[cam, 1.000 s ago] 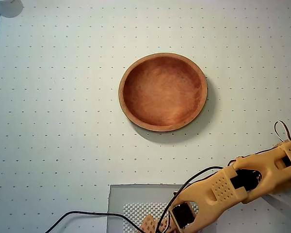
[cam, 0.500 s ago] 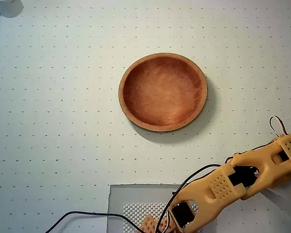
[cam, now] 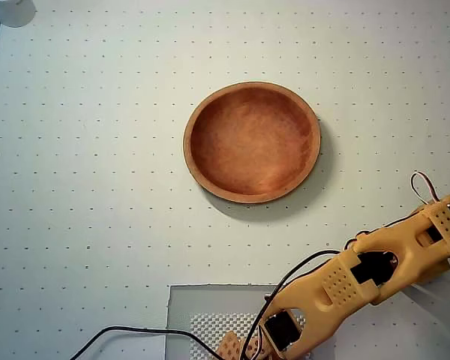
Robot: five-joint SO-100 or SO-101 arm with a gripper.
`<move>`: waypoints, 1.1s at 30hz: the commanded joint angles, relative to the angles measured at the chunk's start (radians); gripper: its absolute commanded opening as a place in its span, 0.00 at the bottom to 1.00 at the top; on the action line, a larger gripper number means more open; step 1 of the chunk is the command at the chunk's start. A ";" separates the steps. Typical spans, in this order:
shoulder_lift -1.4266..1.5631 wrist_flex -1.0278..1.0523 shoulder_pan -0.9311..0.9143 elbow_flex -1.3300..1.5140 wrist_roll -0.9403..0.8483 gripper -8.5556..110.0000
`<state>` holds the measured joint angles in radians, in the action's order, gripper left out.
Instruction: Grasp a clothespin and put it in the bowl.
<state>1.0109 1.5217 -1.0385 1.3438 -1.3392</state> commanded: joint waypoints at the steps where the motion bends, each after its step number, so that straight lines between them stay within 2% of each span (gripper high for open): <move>1: 0.020 -0.003 -0.003 -0.011 -0.002 0.05; 11: 0.153 -0.002 0.028 -0.018 -0.009 0.05; 29: 0.851 0.015 0.252 -0.002 -0.005 0.05; 33: 0.980 0.072 0.314 -0.002 -0.017 0.05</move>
<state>1.8239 1.5585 -0.7701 1.3530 -1.3392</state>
